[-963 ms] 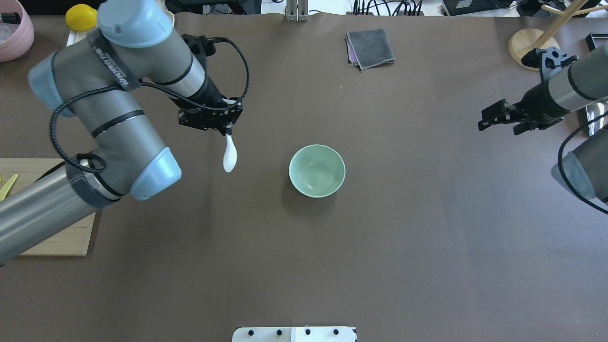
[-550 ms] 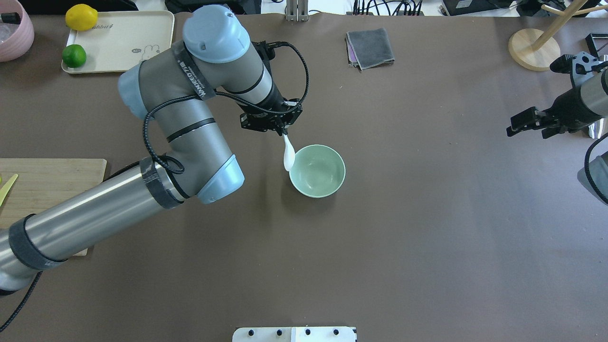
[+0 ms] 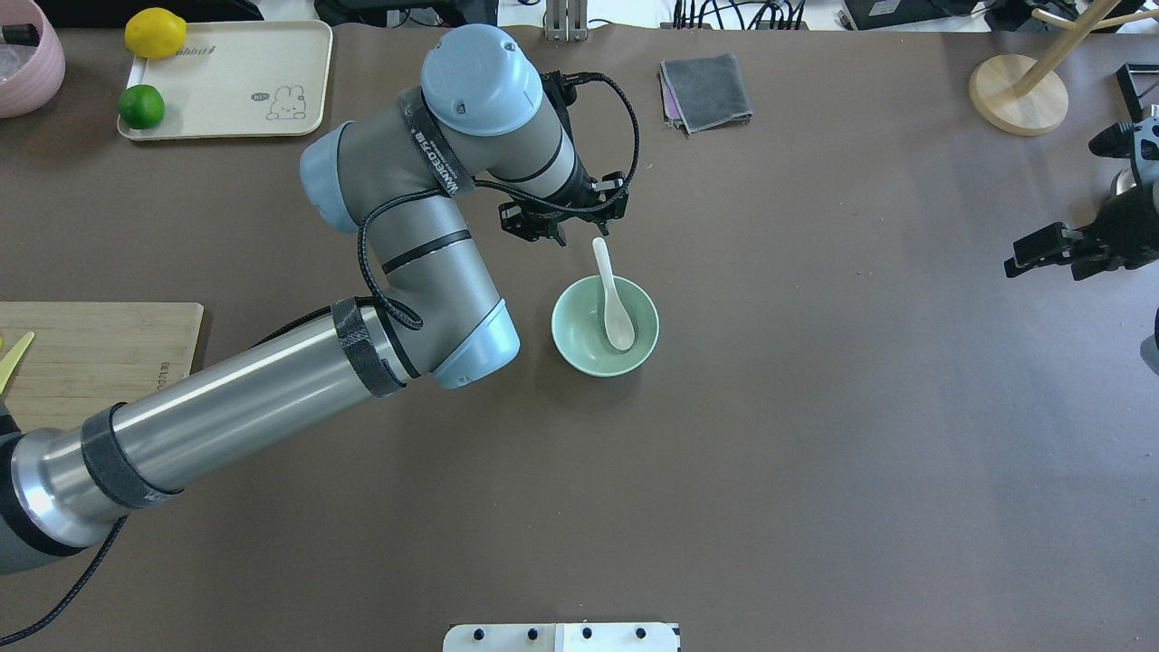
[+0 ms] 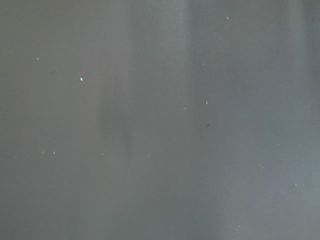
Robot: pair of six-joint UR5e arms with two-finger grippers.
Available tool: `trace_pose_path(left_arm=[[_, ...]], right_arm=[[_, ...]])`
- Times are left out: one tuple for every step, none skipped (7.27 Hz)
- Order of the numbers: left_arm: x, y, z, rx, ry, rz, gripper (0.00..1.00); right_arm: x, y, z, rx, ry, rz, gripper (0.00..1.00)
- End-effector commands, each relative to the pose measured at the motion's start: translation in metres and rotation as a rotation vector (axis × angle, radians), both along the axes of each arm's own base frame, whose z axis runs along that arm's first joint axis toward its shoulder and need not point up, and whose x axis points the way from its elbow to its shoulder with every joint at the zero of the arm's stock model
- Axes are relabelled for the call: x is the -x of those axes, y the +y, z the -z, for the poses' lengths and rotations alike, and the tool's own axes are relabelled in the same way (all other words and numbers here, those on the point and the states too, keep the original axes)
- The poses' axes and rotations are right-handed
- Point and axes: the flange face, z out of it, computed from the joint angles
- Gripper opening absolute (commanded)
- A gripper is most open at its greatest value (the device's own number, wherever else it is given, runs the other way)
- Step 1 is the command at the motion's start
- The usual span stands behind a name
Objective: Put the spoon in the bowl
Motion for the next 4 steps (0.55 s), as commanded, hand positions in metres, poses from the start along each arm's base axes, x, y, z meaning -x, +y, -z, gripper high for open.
trace_pose_path(left_arm=[[0.032,0.009,-0.008,-0.002,0.03,-0.012,0.98],[0.075,0.015,-0.03,0.006,0.05,-0.028,0.98],[0.12,0.023,-0.056,-0.032,0.026,-0.06,0.98],[0.159,0.027,-0.076,-0.075,-0.057,-0.088,0.98]], right_arm=[[-0.02,0.001,-0.013,-0.01,0.006,0.005,1.0],[-0.031,-0.002,-0.021,-0.016,0.014,-0.001,1.0],[-0.045,-0.005,-0.033,-0.039,0.028,0.012,1.0],[-0.074,-0.001,-0.055,-0.065,0.049,0.021,1.0]])
